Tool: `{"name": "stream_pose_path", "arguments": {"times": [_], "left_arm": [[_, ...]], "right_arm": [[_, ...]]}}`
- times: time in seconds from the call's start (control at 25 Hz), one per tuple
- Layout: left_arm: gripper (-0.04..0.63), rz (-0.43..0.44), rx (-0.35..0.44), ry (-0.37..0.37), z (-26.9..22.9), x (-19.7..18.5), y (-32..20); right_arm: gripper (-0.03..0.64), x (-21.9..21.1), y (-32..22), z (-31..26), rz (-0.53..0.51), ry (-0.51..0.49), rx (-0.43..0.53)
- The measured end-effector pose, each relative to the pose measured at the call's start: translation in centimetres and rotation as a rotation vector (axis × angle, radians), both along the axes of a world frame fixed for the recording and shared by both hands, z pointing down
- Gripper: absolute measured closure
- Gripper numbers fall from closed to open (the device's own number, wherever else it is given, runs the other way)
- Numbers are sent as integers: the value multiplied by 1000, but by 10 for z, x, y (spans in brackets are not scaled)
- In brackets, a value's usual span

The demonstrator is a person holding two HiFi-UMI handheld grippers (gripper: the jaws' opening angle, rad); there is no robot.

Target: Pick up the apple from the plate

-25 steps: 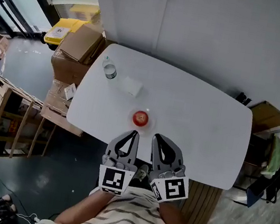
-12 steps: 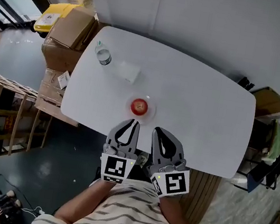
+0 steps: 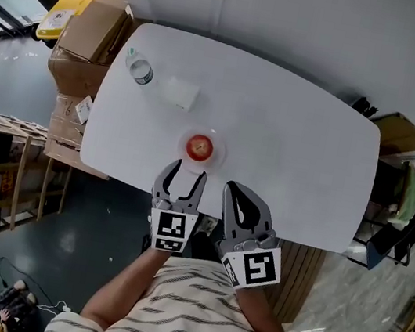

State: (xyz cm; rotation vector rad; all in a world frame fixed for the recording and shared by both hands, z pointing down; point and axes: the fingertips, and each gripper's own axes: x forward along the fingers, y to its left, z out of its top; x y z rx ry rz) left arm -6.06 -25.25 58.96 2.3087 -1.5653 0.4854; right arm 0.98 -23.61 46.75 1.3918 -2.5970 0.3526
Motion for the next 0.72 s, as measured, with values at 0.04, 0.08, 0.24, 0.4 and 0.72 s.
{"name": "stream_pose_path", "arguments": {"times": [0.04,0.08,0.24,0.4,0.72], "left_arm": [[354,-2,-7,-1,4,2,-1],[337,-3,-11,-3,8,5,-1],[302,4,-20,-38,25,8,-6],[265,11,-39,-88,50,8,-10],[216,-2,-74,-117,87,5,-21]], "right_arm": [[604,2,0,1,0,1,-3],[604,4,0,2,0,1,-6],[604,6,-3,4,3,-3,-11],[604,10,-4,6,6,-2,-17],[604,20,-7,10,14,2,-28]]}}
